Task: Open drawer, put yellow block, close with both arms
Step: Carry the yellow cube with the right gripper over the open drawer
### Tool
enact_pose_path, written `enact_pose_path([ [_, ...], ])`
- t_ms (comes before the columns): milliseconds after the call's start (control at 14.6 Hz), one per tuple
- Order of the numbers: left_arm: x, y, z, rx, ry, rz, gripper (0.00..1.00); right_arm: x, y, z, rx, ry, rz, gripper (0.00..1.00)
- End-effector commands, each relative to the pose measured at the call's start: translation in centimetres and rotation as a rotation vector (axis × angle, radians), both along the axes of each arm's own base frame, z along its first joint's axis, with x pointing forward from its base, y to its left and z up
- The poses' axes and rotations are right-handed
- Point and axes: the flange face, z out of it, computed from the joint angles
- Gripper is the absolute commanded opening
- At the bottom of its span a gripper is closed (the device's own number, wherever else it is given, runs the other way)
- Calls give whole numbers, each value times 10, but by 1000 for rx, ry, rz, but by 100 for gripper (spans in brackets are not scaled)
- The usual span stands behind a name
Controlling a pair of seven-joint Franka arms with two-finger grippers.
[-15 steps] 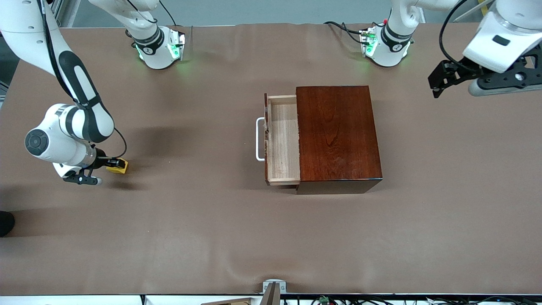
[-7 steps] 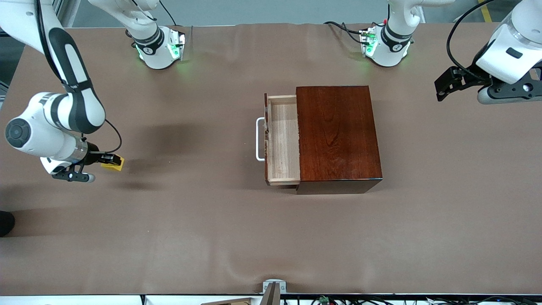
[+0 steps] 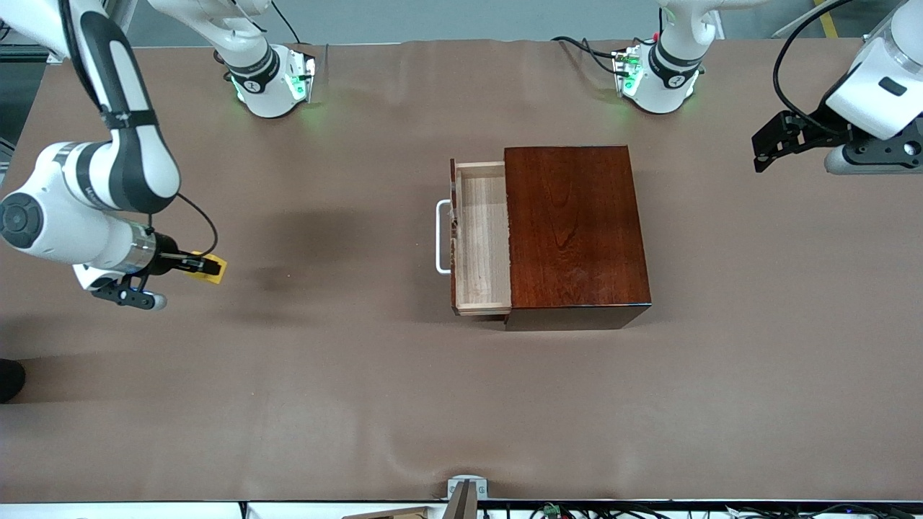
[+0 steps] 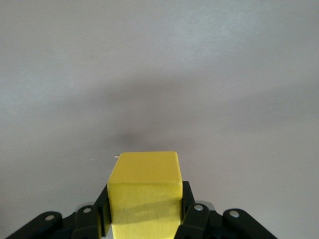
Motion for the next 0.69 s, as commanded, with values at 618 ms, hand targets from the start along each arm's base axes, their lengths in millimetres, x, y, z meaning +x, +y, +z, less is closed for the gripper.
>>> enact_pose_path([
  [618, -1, 27, -3, -32, 4, 41, 100, -20, 179, 56, -17, 23, -312, 13],
])
